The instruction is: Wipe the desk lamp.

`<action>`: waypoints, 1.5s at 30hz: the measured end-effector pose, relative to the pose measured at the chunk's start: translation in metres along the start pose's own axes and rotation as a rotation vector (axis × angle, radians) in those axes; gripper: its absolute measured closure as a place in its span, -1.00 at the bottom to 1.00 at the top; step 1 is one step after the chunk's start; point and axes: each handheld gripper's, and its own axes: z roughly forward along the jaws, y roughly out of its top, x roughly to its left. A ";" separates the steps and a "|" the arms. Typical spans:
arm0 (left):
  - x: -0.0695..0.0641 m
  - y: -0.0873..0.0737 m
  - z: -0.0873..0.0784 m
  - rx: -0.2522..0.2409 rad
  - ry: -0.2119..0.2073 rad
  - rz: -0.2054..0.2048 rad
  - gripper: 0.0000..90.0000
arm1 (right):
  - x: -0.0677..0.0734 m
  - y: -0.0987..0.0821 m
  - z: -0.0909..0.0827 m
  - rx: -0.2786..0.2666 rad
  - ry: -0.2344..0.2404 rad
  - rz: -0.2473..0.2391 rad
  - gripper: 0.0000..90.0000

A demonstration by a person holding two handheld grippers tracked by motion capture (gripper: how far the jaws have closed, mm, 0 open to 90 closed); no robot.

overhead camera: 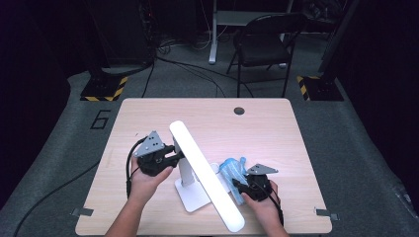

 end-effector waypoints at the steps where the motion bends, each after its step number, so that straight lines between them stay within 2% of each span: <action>1: 0.000 0.001 0.001 0.000 0.001 0.002 0.65 | 0.000 0.000 0.000 -0.009 -0.004 -0.003 0.38; 7: -0.001 0.006 0.013 0.006 0.021 0.010 0.65 | 0.000 0.001 -0.003 -0.024 -0.015 -0.014 0.38; 9: -0.001 0.008 0.017 0.008 0.031 0.021 0.66 | 0.001 0.001 -0.003 -0.024 -0.013 -0.014 0.38; 13: -0.001 0.009 0.022 0.009 0.044 0.019 0.66 | 0.004 0.001 -0.002 -0.014 -0.010 -0.023 0.38; 15: 0.000 0.010 0.024 0.007 0.049 0.019 0.66 | 0.005 0.001 -0.002 -0.018 0.000 -0.032 0.38; 17: 0.000 0.010 0.027 0.003 0.051 0.011 0.66 | 0.008 0.001 -0.002 -0.018 0.031 -0.011 0.38; 19: 0.000 0.011 0.027 0.008 0.056 0.014 0.66 | 0.012 0.001 -0.001 -0.013 0.029 -0.031 0.38; 21: 0.000 0.011 0.028 0.006 0.049 0.012 0.66 | 0.016 0.000 0.002 0.002 0.030 -0.042 0.38; 25: 0.003 0.010 0.025 0.008 -0.007 -0.024 0.62 | 0.020 -0.002 0.006 0.024 0.023 -0.050 0.38; 27: 0.005 0.011 0.024 0.016 -0.030 -0.016 0.60 | 0.019 -0.002 0.007 0.025 0.027 -0.066 0.38; 30: 0.004 0.011 0.023 0.024 -0.053 -0.013 0.49 | 0.018 -0.003 0.009 0.044 0.019 -0.070 0.38; 36: 0.007 0.011 0.023 0.025 -0.121 -0.022 0.24 | 0.017 -0.002 0.014 0.040 0.006 -0.098 0.38; 39: 0.009 0.010 0.023 0.025 -0.141 -0.029 0.21 | 0.016 -0.001 0.015 0.044 0.005 -0.095 0.38; 45: 0.009 0.008 0.021 0.050 -0.151 -0.005 0.17 | 0.014 0.002 0.020 0.039 -0.007 -0.102 0.37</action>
